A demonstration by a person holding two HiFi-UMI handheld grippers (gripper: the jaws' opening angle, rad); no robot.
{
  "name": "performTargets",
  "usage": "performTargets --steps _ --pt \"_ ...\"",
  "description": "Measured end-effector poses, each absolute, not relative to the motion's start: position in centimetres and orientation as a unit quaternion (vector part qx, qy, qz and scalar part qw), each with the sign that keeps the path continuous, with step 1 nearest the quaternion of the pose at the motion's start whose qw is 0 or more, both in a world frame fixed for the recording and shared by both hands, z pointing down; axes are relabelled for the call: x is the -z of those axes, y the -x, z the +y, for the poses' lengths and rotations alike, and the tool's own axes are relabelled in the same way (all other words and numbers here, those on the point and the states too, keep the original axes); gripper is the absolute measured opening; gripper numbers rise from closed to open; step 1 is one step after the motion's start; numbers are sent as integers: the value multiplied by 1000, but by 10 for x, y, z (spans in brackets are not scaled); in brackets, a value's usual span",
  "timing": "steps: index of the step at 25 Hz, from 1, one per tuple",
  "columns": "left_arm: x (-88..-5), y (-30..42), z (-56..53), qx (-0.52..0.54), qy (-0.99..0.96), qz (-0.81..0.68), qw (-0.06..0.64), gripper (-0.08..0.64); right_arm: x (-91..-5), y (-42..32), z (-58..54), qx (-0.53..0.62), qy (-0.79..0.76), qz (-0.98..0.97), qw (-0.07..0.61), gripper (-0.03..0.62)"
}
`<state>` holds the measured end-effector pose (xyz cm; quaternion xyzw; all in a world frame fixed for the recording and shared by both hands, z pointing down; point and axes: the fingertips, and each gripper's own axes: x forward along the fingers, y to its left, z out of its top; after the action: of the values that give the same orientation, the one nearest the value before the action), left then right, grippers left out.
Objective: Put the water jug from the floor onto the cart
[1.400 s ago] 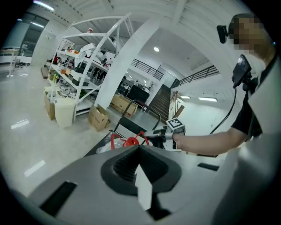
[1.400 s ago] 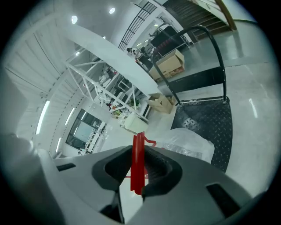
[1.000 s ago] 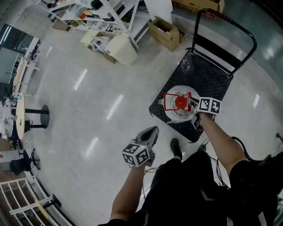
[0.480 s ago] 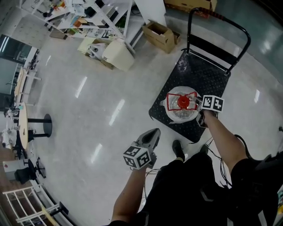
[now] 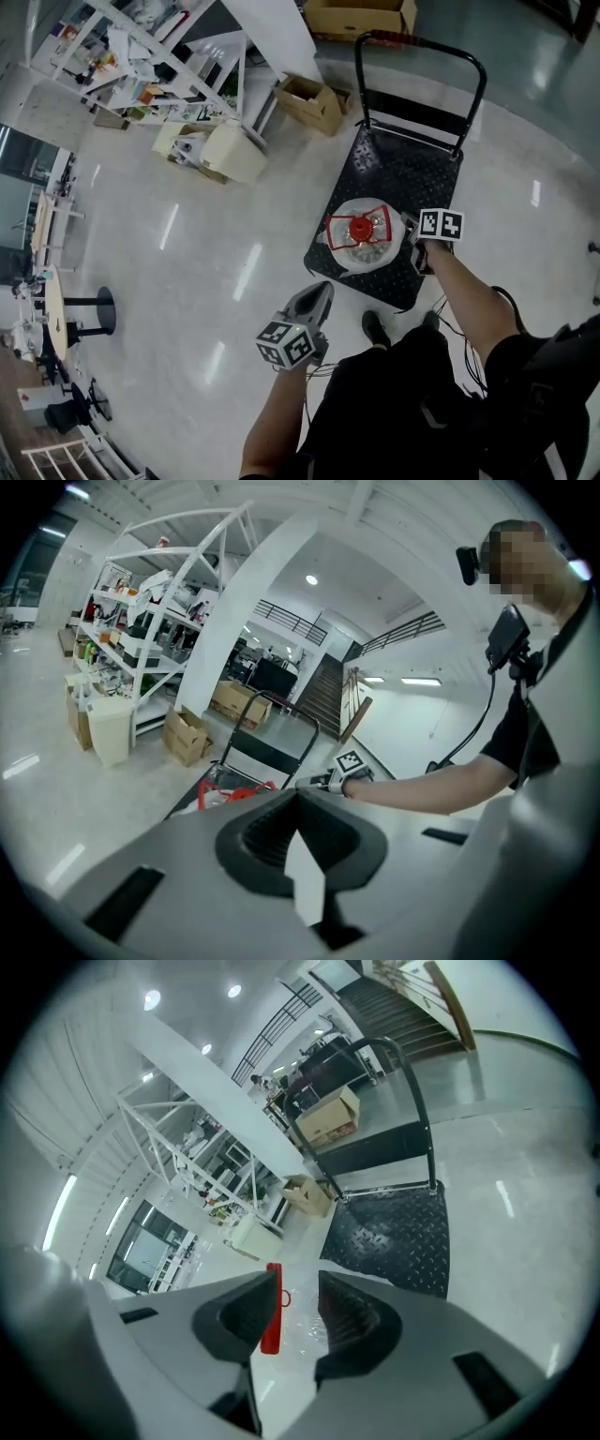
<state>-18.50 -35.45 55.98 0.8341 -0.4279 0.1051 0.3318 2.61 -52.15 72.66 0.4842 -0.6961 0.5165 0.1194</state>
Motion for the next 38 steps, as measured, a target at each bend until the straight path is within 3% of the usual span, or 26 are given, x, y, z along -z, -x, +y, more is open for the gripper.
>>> performTargets --steps 10,18,21,24,32,38 --pt "-497 63 -381 -70 -903 -327 272 -8 -576 -162 -483 -409 -540 -735 30 115" --pt "-431 -36 -387 -35 -944 -250 213 -8 -462 -259 -414 -291 -581 -760 5 112" --pt "-413 -70 -385 -32 -956 -220 192 -8 -434 -291 -385 -253 -606 -754 1 77" --pt "-398 -97 -381 -26 -962 -201 185 -8 -411 -315 -359 -217 -632 -744 11 3" --pt "-368 -151 -358 -9 -975 -174 139 -8 -389 -353 -320 -173 -661 -730 29 2" --pt "-360 -180 -334 -29 -973 -175 145 -8 -392 -381 -301 -136 -664 -734 53 2"
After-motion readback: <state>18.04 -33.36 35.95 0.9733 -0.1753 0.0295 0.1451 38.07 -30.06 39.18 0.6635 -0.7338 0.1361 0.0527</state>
